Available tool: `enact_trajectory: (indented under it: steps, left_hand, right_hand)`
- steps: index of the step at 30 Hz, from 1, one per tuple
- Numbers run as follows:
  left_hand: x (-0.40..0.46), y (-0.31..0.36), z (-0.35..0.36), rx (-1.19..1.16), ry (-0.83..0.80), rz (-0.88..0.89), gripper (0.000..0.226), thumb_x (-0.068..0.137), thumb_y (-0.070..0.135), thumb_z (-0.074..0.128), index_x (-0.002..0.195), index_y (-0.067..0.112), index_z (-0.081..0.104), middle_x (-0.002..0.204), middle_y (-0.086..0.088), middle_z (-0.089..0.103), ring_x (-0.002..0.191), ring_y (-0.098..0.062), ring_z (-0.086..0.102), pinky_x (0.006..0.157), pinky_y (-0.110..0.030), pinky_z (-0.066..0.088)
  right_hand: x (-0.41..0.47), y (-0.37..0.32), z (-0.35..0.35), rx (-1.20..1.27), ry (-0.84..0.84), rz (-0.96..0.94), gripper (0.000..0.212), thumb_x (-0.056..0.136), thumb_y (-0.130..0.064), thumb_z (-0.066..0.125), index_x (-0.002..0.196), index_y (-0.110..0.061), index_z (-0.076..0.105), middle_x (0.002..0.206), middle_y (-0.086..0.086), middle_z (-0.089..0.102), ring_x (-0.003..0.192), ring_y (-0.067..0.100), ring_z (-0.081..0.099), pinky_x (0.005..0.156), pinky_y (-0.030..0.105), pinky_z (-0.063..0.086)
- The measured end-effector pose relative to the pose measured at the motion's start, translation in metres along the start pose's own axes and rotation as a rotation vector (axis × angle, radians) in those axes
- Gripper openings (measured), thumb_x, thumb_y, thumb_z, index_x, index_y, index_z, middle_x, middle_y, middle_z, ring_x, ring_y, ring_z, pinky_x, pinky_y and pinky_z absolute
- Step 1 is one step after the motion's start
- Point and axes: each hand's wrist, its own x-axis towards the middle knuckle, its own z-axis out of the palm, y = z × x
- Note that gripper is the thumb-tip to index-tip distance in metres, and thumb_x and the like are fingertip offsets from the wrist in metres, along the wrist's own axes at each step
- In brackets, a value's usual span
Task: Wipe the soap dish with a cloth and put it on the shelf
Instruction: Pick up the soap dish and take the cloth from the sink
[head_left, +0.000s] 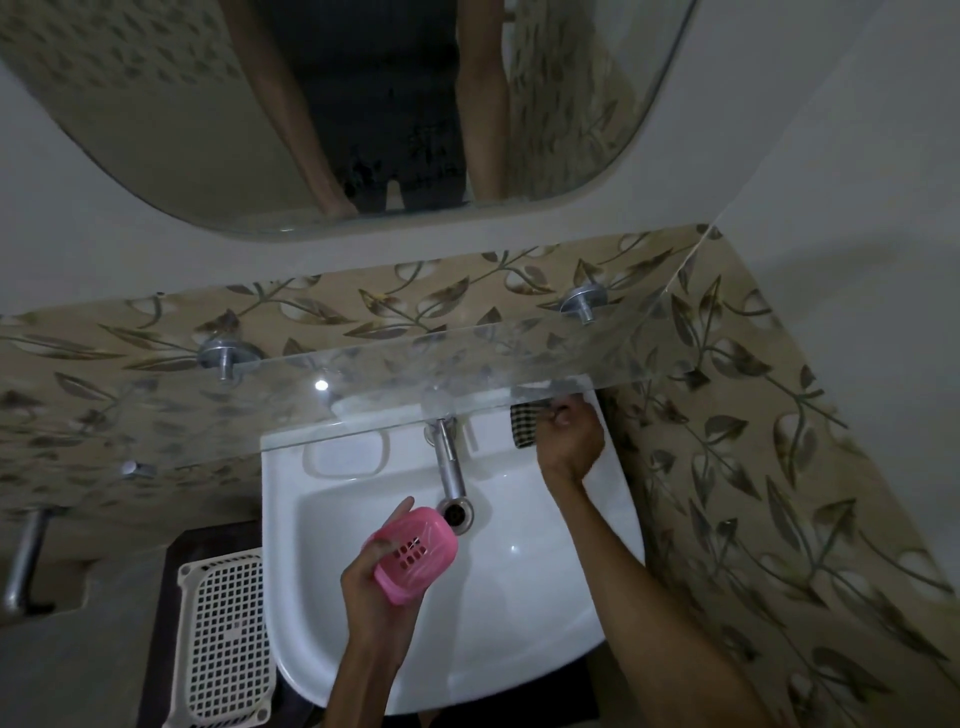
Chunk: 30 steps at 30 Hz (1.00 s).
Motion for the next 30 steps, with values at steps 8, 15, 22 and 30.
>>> enact_trajectory:
  steps: [8,15,22,30]
  left_hand:
    - [0.003,0.001,-0.008,0.031,0.024,-0.004,0.054,0.076,0.015,0.061,0.127,0.003,0.072,0.134,-0.018,0.069,0.114,-0.033,0.065,0.103,-0.052,0.043]
    - [0.001,0.005,-0.014,0.004,0.051,-0.022,0.047,0.084,0.011,0.055,0.126,0.003,0.072,0.131,-0.019,0.069,0.114,-0.034,0.063,0.107,-0.054,0.041]
    - [-0.006,0.005,-0.014,-0.006,0.080,-0.023,0.050,0.079,0.011,0.058,0.126,0.001,0.071,0.135,-0.020,0.068,0.119,-0.037,0.060,0.111,-0.056,0.038]
    - [-0.014,0.009,-0.014,0.002,0.075,-0.020,0.052,0.076,0.013,0.060,0.125,0.002,0.072,0.129,-0.020,0.070,0.114,-0.036,0.062,0.109,-0.057,0.037]
  right_hand:
    - [-0.051,0.001,0.026,0.088,-0.515,-0.483,0.033,0.077,0.010,0.070,0.108,0.000,0.077,0.113,0.015,0.074,0.104,0.032,0.070,0.089,0.044,0.057]
    - [-0.049,0.007,0.023,0.199,-0.393,-0.209,0.051,0.079,0.017,0.062,0.127,0.003,0.067,0.123,0.019,0.066,0.112,0.034,0.066,0.091,0.046,0.059]
    - [-0.031,0.006,0.018,-0.220,-0.601,-0.534,0.043,0.081,-0.002,0.071,0.124,-0.005,0.073,0.135,0.014,0.064,0.125,0.031,0.058,0.106,0.038,0.048]
    - [-0.020,0.002,0.019,0.239,-0.425,-0.091,0.007,0.090,0.005,0.065,0.088,0.006,0.071,0.098,0.018,0.071,0.094,0.030,0.066,0.084,0.034,0.051]
